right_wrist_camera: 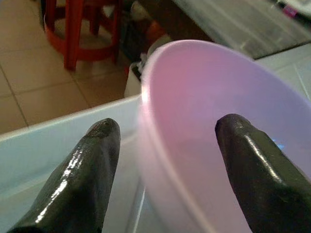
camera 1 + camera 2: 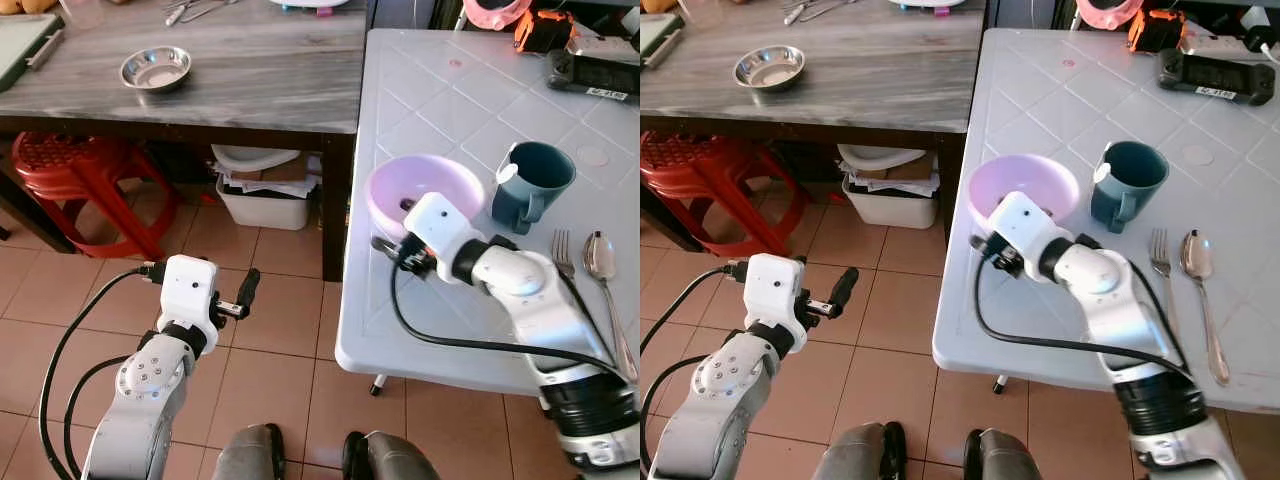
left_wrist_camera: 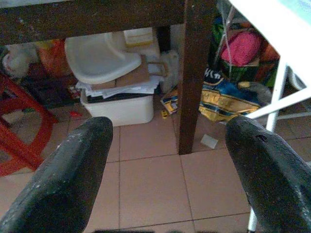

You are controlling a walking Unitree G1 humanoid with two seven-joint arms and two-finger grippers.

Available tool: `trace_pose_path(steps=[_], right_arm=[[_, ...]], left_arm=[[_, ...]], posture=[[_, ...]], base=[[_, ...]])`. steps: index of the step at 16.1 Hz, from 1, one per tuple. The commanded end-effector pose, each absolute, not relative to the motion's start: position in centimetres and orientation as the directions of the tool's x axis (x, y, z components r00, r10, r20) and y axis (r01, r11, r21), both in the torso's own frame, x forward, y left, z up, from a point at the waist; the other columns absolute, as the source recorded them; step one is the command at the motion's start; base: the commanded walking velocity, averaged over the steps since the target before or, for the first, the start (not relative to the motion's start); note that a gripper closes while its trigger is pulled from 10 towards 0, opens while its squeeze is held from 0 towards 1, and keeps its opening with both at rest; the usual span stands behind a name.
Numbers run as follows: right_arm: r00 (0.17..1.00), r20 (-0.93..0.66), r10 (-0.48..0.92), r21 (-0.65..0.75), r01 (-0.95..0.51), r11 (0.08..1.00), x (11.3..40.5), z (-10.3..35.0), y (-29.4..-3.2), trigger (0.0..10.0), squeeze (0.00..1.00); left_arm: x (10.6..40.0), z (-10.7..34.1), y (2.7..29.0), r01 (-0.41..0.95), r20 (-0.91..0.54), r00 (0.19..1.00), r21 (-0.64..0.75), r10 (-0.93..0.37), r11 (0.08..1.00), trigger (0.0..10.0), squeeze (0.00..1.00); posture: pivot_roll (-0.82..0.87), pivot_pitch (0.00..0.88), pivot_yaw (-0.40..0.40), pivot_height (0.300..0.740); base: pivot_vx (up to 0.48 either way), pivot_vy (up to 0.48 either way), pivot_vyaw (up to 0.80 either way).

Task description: Setting the table

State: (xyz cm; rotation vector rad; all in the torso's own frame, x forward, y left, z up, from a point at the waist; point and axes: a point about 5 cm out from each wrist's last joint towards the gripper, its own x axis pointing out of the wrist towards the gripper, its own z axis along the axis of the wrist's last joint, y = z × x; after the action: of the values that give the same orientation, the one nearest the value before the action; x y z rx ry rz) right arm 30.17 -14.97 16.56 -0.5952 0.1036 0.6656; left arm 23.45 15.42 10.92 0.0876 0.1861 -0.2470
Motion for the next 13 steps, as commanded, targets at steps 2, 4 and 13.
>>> trace_pose_path(steps=[2, 4, 13], right_arm=[[0.804, -0.279, 0.525, -0.482, -0.590, 0.648, 30.1, 16.3, -15.6, 10.0, 1.00], [0.802, -0.300, 0.516, -0.482, -0.595, 0.644, 30.3, 16.1, -15.9, 10.0, 1.00], [0.790, -0.359, 0.497, -0.461, -0.614, 0.641, 32.3, 18.2, -17.1, 0.0, 0.00]], left_arm=[[23.5, 10.2, 15.4, 0.259, -0.237, 0.943, 0.076, -0.235, 0.963, 10.0, 0.00], [23.6, 10.1, 15.3, 0.272, -0.249, 0.937, 0.078, -0.245, 0.959, 10.0, 0.00], [23.7, 9.3, 14.9, 0.298, -0.295, 0.919, 0.085, -0.262, 0.951, 10.0, 0.00]], posture=[[0.04, 0.119, 0.034, 0.740], [0.04, 0.118, 0.034, 0.740], [0.03, 0.105, 0.023, 0.740]], base=[[0.000, 0.000, 0.00], [0.000, 0.000, 0.00], [0.000, 0.000, 0.00]])
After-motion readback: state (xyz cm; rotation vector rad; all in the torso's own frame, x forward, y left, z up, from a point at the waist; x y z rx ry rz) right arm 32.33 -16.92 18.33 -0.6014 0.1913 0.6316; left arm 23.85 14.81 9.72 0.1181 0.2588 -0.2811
